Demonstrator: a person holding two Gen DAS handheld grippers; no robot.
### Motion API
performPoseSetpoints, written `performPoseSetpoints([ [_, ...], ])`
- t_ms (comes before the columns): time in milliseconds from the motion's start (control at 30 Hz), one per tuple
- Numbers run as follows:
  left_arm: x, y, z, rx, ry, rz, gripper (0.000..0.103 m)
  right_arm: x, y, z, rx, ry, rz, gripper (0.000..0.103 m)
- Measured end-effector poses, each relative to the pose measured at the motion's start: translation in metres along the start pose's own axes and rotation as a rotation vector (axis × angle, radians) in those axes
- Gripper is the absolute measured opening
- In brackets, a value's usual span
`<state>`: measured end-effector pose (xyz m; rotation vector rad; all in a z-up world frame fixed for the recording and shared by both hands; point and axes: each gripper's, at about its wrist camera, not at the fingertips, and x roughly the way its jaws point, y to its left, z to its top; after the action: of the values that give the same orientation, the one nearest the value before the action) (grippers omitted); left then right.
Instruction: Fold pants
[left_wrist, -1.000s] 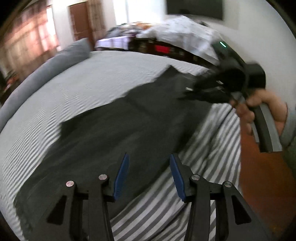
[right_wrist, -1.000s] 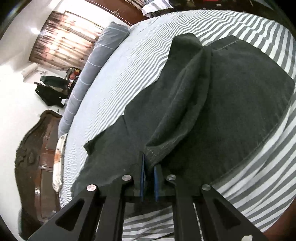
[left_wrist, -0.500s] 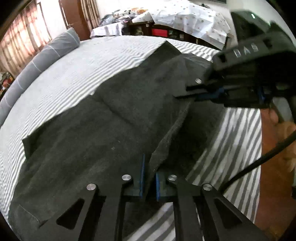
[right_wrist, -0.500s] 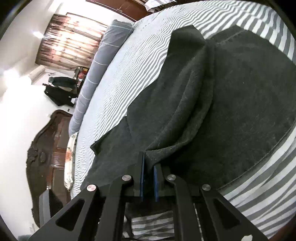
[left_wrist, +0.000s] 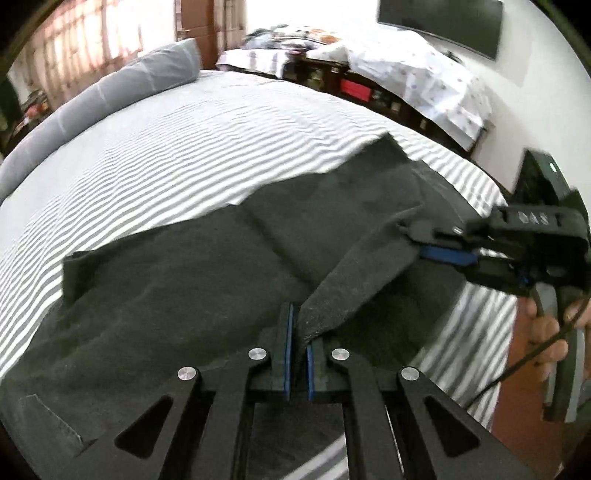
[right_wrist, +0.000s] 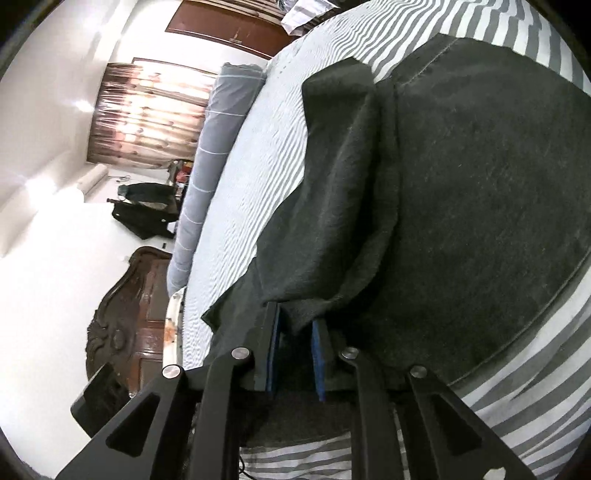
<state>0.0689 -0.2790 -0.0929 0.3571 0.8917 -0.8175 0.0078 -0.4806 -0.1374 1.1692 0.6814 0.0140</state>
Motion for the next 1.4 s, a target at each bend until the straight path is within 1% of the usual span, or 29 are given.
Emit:
performPoseSetpoints([
  [33,0.000,0.004,0.000,-0.012,-0.002,0.008,0.006,-0.001,-0.002,0.001,0.008,-0.004,-0.009,0.025],
  [100,0.002,0.013,0.001,-0.045,0.005,0.011,0.006,-0.006,-0.005,0.007,0.008,-0.042,-0.082,0.029],
  [167,0.005,0.025,0.000,-0.091,0.018,0.002,0.006,-0.011,-0.013,0.018,0.034,-0.084,-0.097,0.029],
  [200,0.006,0.027,0.000,-0.099,0.023,0.002,0.006,-0.012,-0.016,0.023,0.042,-0.099,-0.123,0.029],
  [233,0.007,0.028,0.000,-0.097,0.023,0.005,0.006,-0.012,-0.019,0.029,0.046,-0.111,-0.144,0.028],
  [400,0.011,0.029,-0.001,-0.091,0.023,0.002,0.006,-0.005,-0.019,0.069,0.047,-0.162,-0.176,0.026],
  [467,0.011,0.031,-0.002,-0.094,0.023,0.000,0.006,0.000,-0.019,0.083,0.054,-0.173,-0.193,0.022],
  [533,0.011,0.032,-0.003,-0.093,0.024,-0.002,0.006,0.004,-0.021,0.093,0.057,-0.174,-0.208,0.015],
  [567,0.011,0.032,-0.003,-0.090,0.024,-0.001,0.006,0.006,-0.021,0.098,0.057,-0.175,-0.216,0.013],
  [633,0.012,0.032,-0.003,-0.088,0.029,0.000,0.006,0.008,-0.023,0.105,0.062,-0.179,-0.229,0.007],
  [733,0.009,0.030,-0.003,-0.085,0.028,0.000,0.006,0.000,-0.016,0.106,0.047,-0.197,-0.243,0.004],
  [867,0.003,0.014,-0.004,-0.032,0.030,-0.011,0.006,-0.031,0.005,0.102,-0.029,-0.264,-0.286,0.004],
  [967,0.003,-0.011,-0.007,0.051,0.041,-0.027,0.006,-0.065,0.010,0.099,-0.077,-0.311,-0.342,0.003],
  [1000,0.004,-0.022,-0.009,0.093,0.045,-0.029,0.006,-0.074,0.009,0.097,-0.088,-0.318,-0.370,0.003],
  [1067,0.008,-0.042,-0.017,0.186,0.057,-0.011,0.006,-0.089,0.000,0.091,-0.097,-0.321,-0.435,0.003],
  [1133,0.016,-0.057,-0.028,0.264,0.084,0.006,0.006,-0.096,-0.011,0.085,-0.087,-0.310,-0.484,0.003],
  [1200,0.023,-0.063,-0.036,0.310,0.107,0.005,0.006,-0.100,-0.024,0.078,-0.072,-0.296,-0.506,0.003],
  [1300,0.024,-0.074,-0.041,0.379,0.102,0.025,0.006,-0.099,-0.032,0.070,-0.093,-0.281,-0.561,0.003],
  [1400,0.017,-0.078,-0.039,0.371,0.091,-0.019,0.006,-0.100,-0.028,0.069,-0.103,-0.302,-0.563,0.003],
])
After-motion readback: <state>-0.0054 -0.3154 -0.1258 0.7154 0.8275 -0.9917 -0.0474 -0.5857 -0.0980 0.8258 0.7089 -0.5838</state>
